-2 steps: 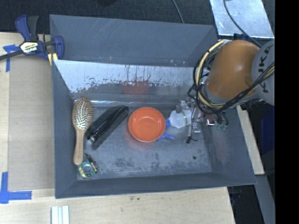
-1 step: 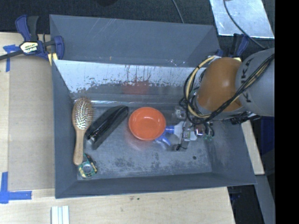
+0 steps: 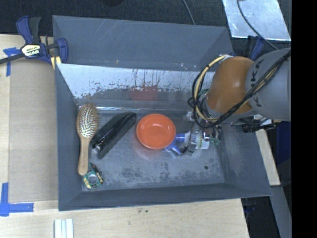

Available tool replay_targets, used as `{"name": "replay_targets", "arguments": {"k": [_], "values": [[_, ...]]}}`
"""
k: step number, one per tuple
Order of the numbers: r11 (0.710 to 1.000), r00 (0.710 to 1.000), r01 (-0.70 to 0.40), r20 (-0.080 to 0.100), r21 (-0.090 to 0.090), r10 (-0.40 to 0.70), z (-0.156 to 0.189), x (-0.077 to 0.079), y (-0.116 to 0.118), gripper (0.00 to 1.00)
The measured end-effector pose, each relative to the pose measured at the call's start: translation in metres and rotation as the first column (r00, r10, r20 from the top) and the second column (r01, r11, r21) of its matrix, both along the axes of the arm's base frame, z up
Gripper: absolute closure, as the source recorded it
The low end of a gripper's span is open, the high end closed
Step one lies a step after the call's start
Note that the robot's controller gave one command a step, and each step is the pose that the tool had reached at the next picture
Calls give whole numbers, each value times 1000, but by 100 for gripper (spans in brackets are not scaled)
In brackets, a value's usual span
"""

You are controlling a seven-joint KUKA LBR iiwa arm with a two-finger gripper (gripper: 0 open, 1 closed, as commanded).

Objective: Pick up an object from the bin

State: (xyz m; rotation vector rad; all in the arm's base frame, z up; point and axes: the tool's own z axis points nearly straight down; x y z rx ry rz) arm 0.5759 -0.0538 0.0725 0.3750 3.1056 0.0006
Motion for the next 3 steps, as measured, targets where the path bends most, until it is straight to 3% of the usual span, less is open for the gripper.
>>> {"name": "replay_targets", "arguments": {"k": [1, 2, 3], "values": [[994, 994, -106, -5, -1, 106, -1, -14, 7, 100], [994, 994, -106, -5, -1, 106, -1, -14, 7, 100], [995, 995, -96, -5, -1, 96, 90, -9, 17, 100]]}}
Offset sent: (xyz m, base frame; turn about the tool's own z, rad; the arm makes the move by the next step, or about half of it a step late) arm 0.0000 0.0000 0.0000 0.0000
